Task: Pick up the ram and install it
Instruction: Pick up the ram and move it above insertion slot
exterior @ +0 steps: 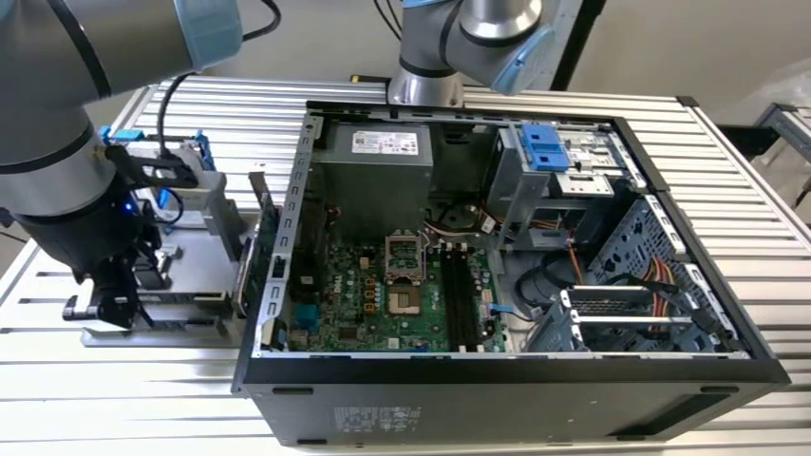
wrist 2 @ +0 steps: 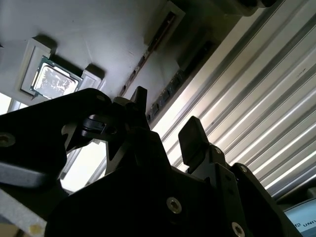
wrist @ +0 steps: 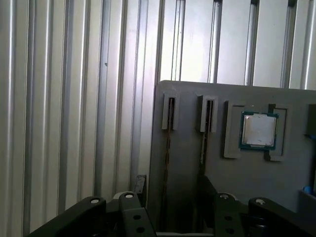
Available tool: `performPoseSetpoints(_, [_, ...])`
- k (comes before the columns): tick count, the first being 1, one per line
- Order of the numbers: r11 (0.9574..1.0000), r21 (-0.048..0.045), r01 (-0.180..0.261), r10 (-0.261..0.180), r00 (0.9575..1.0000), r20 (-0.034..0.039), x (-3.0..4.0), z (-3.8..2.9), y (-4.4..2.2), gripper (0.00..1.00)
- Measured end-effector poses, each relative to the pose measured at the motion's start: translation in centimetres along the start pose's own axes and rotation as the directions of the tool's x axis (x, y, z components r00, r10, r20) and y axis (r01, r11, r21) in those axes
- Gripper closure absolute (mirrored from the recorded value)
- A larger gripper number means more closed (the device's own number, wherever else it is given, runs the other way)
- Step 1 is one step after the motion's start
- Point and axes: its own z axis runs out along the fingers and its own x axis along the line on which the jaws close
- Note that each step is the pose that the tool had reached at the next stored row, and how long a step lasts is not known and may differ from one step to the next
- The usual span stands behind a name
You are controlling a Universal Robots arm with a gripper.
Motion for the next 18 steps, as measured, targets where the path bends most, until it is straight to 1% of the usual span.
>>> performPoseSetpoints(1, [1.0, -0.0002, -0.007, 0.007, 1.0, 0.0001, 0.0, 0.32, 0.02, 0.0])
performPoseSetpoints(6, [1.0, -0.0002, -0.009, 0.009, 1.0, 0.0001, 0.03, 0.53, 0.04, 0.0])
performPoseSetpoints(18, [0.9999, -0.0001, -0.011, 0.011, 0.9999, 0.0003, 0.37, 1.07, 0.05, 0.0])
